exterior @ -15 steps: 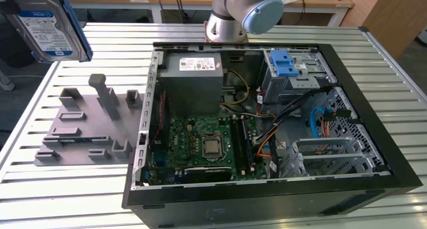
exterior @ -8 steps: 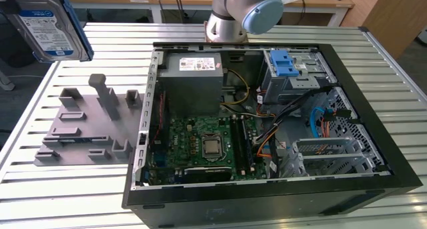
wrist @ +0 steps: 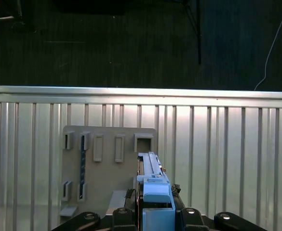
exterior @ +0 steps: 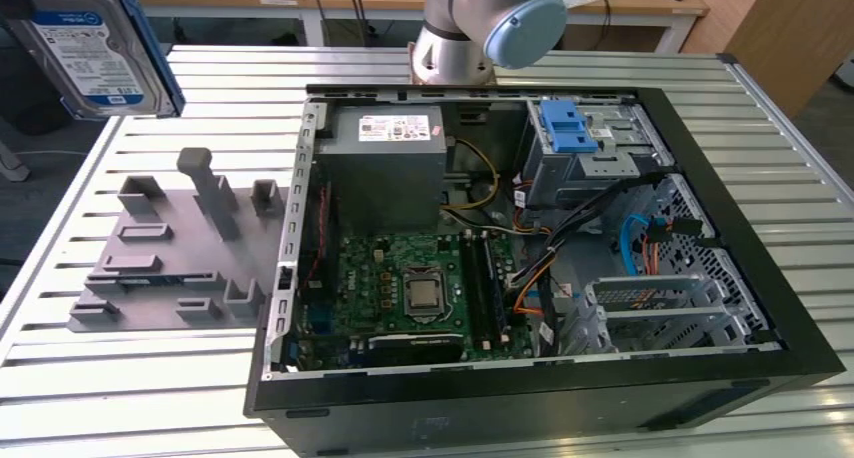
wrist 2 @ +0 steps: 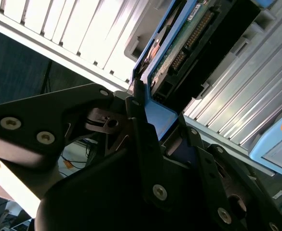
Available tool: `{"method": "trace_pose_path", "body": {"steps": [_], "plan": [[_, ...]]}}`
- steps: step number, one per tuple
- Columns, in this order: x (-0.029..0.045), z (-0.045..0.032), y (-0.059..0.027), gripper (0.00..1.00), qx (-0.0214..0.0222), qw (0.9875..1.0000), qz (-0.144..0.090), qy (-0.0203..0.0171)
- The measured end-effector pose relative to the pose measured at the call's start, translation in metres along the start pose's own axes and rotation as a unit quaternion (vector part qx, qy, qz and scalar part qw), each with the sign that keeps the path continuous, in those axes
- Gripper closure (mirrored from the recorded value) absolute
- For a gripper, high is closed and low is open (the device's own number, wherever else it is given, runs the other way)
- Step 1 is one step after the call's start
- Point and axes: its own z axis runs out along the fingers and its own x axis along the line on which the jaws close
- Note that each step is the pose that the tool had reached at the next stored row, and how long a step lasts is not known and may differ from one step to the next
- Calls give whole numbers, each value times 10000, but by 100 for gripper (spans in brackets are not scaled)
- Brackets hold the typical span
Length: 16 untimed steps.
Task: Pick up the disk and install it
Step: 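Pick up the disk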
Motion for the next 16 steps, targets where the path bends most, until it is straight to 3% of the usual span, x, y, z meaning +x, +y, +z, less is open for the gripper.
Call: {"method": "trace_pose_path", "body": {"steps": [16], "plan": [[-5,-290,-2,64,0,10000,0,0]]}}
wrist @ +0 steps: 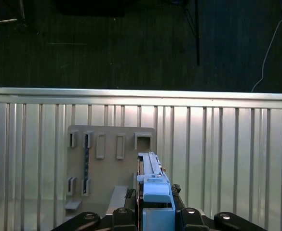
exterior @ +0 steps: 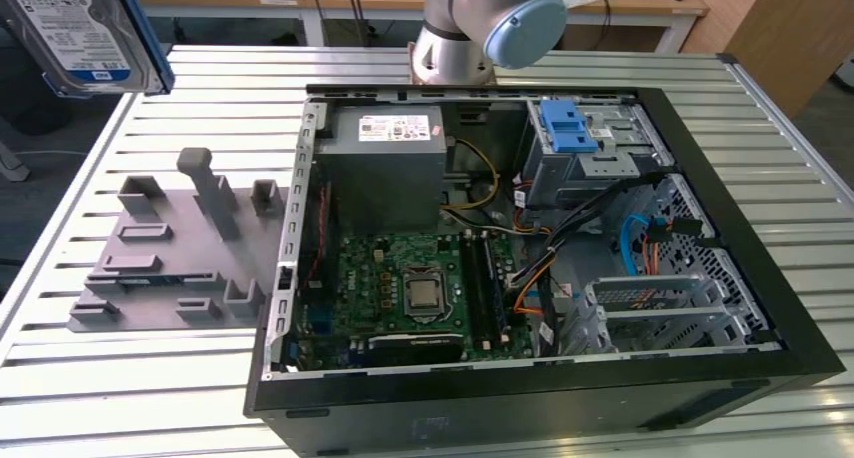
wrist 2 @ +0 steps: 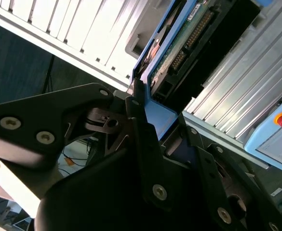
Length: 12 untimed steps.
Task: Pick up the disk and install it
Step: 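Pick up the disk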
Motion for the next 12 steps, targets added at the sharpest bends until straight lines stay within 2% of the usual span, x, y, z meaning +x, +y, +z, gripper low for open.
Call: {"method": "trace_pose_path", "body": {"steps": [5,12], "plan": [[17,-18,0,64,0,10000,0,0],[122,-20,0,64,0,10000,-1,0]]}}
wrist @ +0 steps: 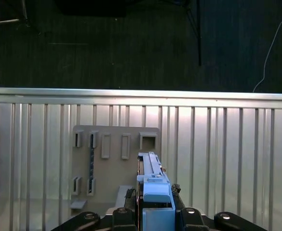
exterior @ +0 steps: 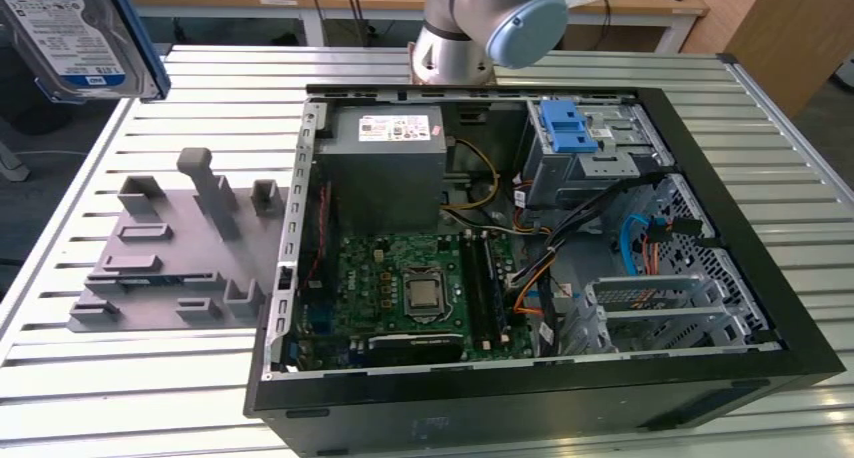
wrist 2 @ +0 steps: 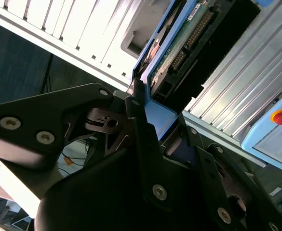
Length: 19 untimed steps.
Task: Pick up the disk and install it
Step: 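Pick up the disk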
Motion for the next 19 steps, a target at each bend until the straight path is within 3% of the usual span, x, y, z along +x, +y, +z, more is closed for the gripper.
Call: {"method": "trace_pose_path", "body": {"steps": [7,11,19], "plan": [[121,-1,1,64,0,10000,-2,0],[146,-20,1,64,-1,10000,-2,-2],[145,-198,0,64,0,10000,-2,-3]]}}
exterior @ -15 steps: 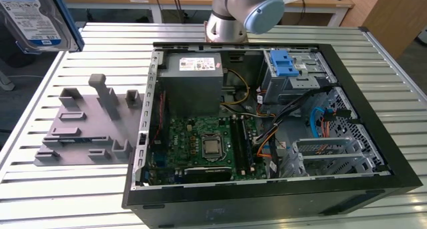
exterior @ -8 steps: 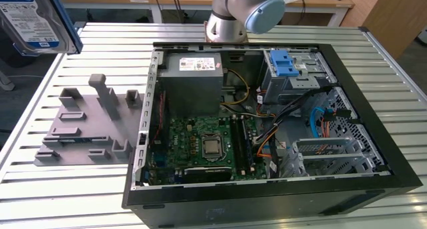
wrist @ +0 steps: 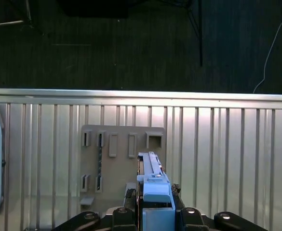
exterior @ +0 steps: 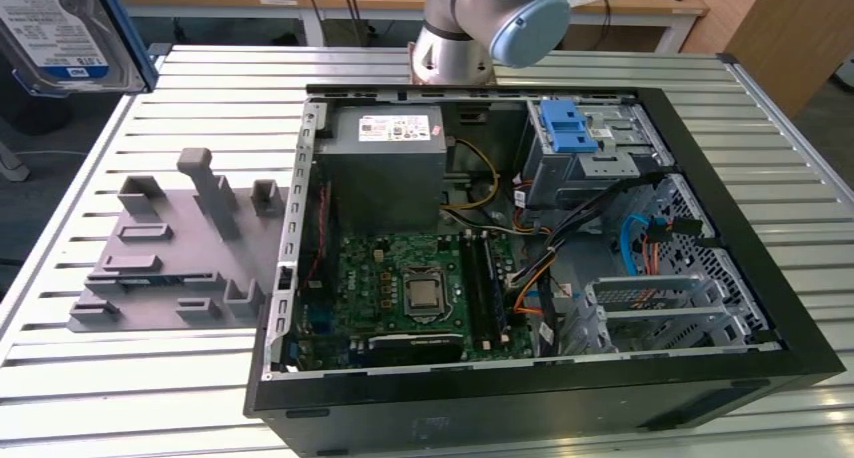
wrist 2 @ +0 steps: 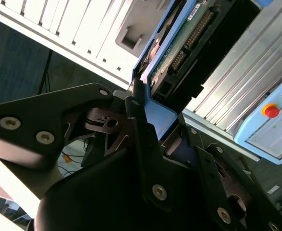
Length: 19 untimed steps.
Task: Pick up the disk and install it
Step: 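Pick up the disk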
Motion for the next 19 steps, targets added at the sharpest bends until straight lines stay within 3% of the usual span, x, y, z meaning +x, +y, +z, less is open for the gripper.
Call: {"method": "trace_pose_path", "body": {"steps": [4,19], "plan": [[31,-6,0,64,1,10000,0,-2],[333,-11,-7,64,-7,10000,0,-13]]}}
